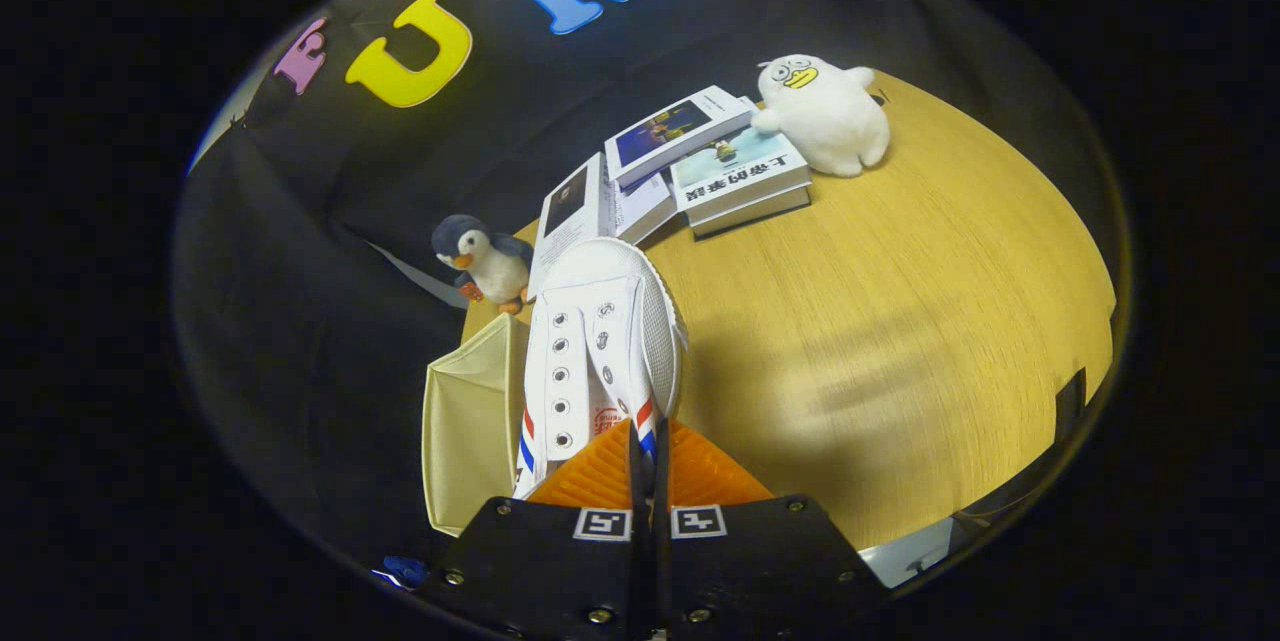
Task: Open the storage box then place both shoes into the box .Put the left shoe in first, then the right shoe, with the right side of both shoes facing outward in a uniform manner.
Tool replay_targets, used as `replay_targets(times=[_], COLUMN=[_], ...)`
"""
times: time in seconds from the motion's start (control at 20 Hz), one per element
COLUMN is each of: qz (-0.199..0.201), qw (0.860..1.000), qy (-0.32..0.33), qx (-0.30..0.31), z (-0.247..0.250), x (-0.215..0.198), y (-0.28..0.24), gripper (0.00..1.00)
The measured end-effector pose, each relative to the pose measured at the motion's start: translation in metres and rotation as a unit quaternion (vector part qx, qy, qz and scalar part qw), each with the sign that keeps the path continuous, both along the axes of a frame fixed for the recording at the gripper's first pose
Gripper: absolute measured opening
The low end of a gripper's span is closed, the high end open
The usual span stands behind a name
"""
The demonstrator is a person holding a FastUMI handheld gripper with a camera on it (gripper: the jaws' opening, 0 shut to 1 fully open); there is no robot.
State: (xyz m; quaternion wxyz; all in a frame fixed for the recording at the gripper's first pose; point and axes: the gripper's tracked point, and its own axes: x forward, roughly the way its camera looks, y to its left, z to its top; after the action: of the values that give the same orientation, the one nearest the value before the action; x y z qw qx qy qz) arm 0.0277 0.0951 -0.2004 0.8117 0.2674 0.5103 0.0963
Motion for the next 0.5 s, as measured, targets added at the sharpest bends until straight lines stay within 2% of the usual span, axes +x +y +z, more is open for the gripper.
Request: replay_targets(times=[0.5], qz=[0.06], qw=[0.998], qy=[-0.025], qx=[0.01], z=[0.027], x=[0.003], y=[0.103], gripper=[0.0])
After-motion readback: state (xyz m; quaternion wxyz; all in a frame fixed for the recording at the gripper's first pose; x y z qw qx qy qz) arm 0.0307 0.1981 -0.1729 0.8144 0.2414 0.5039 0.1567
